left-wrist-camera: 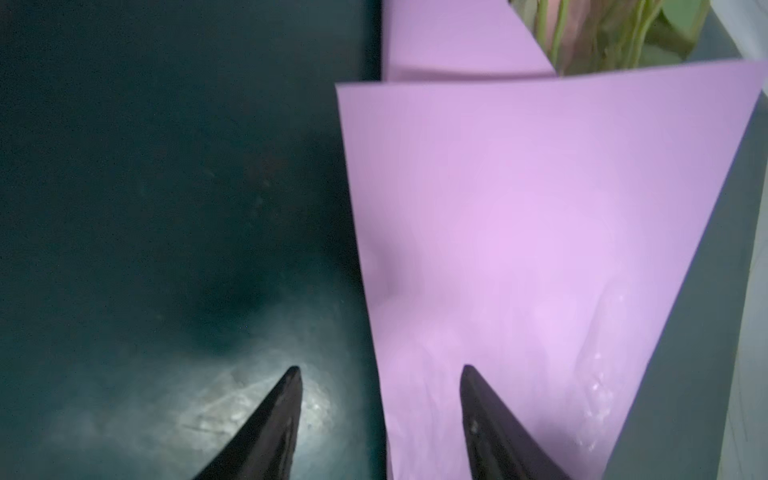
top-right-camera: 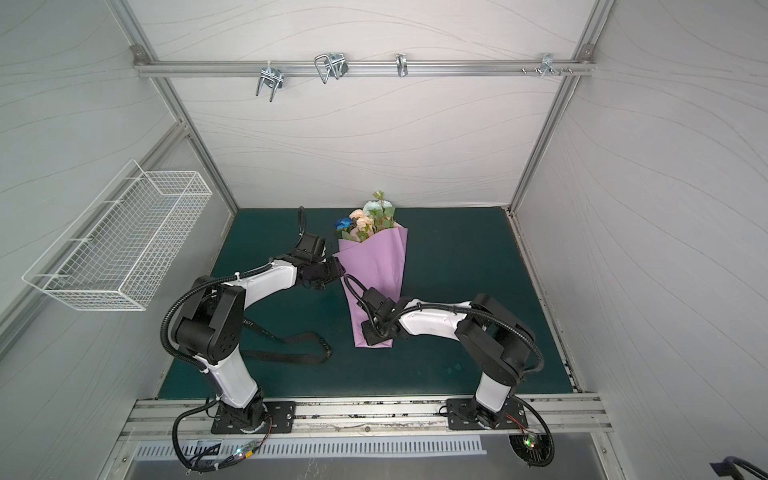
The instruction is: Tie the bouquet of fake flowers
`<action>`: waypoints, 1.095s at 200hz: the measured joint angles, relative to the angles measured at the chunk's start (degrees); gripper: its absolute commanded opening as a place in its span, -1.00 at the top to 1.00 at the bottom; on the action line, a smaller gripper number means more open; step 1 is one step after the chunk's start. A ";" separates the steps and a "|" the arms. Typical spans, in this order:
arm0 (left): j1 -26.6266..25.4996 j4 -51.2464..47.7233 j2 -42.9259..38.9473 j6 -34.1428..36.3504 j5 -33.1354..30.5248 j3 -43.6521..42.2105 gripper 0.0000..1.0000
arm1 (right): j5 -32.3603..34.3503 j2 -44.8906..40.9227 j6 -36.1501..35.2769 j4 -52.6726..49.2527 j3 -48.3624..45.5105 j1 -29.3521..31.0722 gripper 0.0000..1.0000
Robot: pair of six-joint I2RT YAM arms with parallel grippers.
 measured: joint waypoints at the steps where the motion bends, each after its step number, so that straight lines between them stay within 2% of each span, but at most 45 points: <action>1: -0.17 -0.02 0.00 0.02 0.09 -0.07 -0.32 | 0.00 0.00 0.00 0.00 0.00 0.00 0.49; 13: -1.84 -0.26 0.24 -0.24 0.79 -0.35 -0.30 | -0.02 0.00 0.17 0.02 0.00 -0.02 0.49; 37: -4.02 -0.81 2.40 -0.85 1.27 0.07 -0.08 | -0.24 -0.04 0.72 0.09 0.00 -0.17 0.49; 47: -4.26 -1.36 4.31 -0.83 1.33 0.83 -0.05 | -0.48 -0.11 0.92 0.09 0.00 -0.44 0.49; 83: -3.78 -1.75 6.82 -0.57 1.25 3.56 -0.07 | -2.32 -1.75 1.49 0.28 -0.94 -2.82 0.42; 135: -3.76 -2.78 7.41 -0.07 1.36 4.55 -0.06 | -3.39 -7.34 2.34 1.49 0.85 -11.32 0.37; 170: -3.85 -3.48 7.76 0.42 1.44 5.31 -0.13 | -4.79 -2.19 2.29 3.72 8.39 -15.85 0.40; 219: -3.93 -4.02 8.04 0.72 1.60 5.88 -0.15 | -3.58 9.49 0.92 3.80 18.80 -17.62 0.44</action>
